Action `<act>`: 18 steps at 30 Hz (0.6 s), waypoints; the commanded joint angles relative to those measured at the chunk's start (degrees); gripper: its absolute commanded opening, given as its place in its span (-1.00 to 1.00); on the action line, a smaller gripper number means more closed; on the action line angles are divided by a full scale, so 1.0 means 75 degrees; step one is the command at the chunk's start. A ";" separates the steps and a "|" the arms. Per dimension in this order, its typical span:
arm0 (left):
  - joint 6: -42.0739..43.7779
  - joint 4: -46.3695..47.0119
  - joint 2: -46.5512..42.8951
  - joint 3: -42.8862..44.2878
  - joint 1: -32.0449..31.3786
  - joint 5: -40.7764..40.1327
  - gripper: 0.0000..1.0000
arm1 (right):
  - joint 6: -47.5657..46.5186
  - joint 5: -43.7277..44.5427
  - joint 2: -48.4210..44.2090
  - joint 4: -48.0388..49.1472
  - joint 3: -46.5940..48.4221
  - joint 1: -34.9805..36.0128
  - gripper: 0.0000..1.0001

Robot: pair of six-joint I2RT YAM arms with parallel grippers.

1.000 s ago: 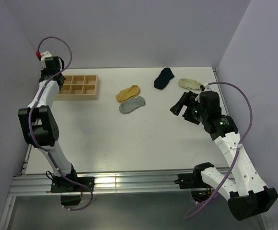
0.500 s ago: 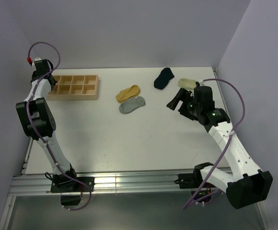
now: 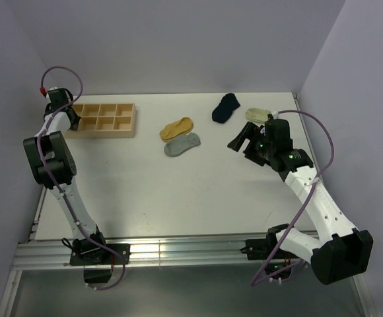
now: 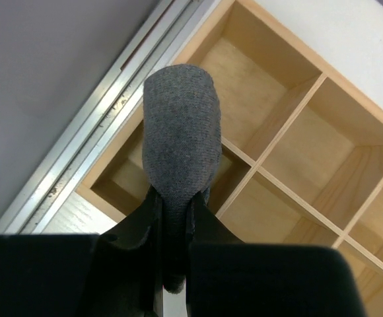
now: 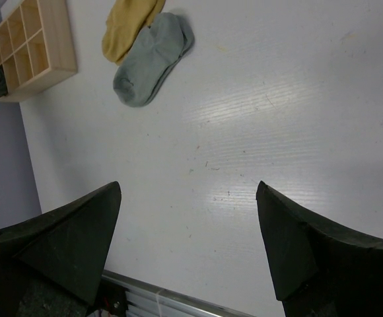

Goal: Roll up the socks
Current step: Place the sock in the storage box.

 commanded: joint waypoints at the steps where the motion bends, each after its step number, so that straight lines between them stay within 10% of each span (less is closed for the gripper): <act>1: -0.0322 0.0018 0.0006 -0.0114 0.0036 0.0172 -0.99 | 0.0059 0.0015 -0.0043 0.0323 -0.0030 -0.0072 0.80; 18: -0.0990 -0.1071 0.0098 -0.0387 0.0036 0.0054 -0.99 | -0.0246 -0.0056 -0.0020 0.0135 0.0063 -0.0212 0.79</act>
